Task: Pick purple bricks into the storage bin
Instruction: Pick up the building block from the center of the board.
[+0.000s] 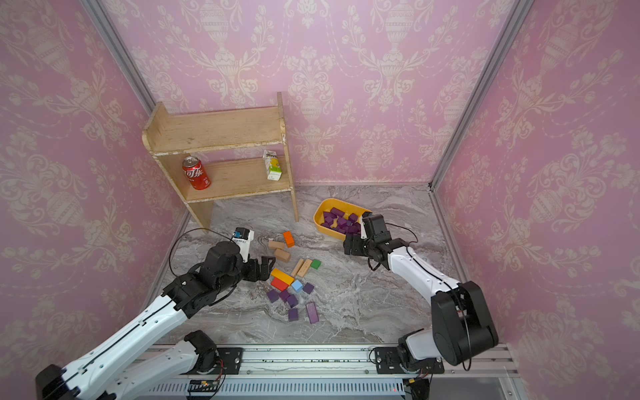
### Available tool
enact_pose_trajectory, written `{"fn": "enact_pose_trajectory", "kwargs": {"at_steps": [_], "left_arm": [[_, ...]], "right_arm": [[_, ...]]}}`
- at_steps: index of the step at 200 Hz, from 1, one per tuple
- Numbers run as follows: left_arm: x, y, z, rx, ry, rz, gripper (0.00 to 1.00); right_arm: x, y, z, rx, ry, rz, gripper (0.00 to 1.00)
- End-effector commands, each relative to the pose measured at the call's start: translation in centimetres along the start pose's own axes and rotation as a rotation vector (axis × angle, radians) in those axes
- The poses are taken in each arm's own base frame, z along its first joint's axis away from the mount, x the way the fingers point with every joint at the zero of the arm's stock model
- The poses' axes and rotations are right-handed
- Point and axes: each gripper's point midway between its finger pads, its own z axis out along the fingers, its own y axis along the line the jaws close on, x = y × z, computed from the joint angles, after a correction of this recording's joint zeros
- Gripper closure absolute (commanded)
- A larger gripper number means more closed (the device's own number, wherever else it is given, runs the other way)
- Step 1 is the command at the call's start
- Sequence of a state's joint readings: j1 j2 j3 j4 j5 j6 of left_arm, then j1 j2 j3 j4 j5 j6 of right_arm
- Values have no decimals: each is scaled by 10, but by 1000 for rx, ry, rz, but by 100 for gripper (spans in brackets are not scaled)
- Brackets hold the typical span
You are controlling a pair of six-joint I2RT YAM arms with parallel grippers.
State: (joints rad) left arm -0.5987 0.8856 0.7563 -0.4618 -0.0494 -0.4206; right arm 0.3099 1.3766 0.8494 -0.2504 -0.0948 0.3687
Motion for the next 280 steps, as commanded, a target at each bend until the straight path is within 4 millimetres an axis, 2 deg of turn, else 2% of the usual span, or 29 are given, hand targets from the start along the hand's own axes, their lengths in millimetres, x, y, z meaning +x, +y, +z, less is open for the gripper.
{"fn": "enact_pose_trajectory", "kwargs": {"at_steps": [1, 24, 51, 83, 117, 134, 136, 141, 198, 221, 239, 274, 276, 280], "left_arm": [[29, -7, -4, 34, 143, -38, 1], [57, -14, 1, 26, 231, -44, 1], [78, -26, 4, 11, 285, -4, 1], [103, -46, 9, 22, 360, 43, 3], [139, -54, 16, -17, 454, 101, 6], [146, -62, 19, -11, 460, 100, 10], [154, -57, 21, -24, 475, 106, 10], [160, -58, 22, -19, 486, 110, 11], [183, -73, 34, -23, 539, 120, 23], [186, -82, 41, -4, 540, 108, 34], [187, -87, 47, 0, 537, 88, 38], [203, -82, 57, -37, 584, 87, 47], [196, -90, 58, -24, 570, 80, 47], [195, -91, 58, -24, 570, 81, 48]], "right_arm": [[6, 5, -14, -30, -22, -44, 9], [16, 3, -21, -36, -24, -54, 9], [22, -3, -24, -17, -34, -71, 9], [29, -7, -19, -4, -16, -78, 9], [33, -10, -13, 3, 4, -77, 10], [33, -11, -12, 7, 4, -78, 10], [33, -10, -11, 5, 4, -79, 10], [33, -10, -11, 5, 2, -80, 10], [37, -14, -4, 25, 24, -82, 13], [37, -15, -3, 27, 27, -84, 16], [37, -17, -2, 40, 26, -86, 19], [37, -20, -3, 56, 25, -92, 22], [38, -21, -3, 58, 26, -91, 22], [38, -21, -3, 58, 27, -91, 22]]}}
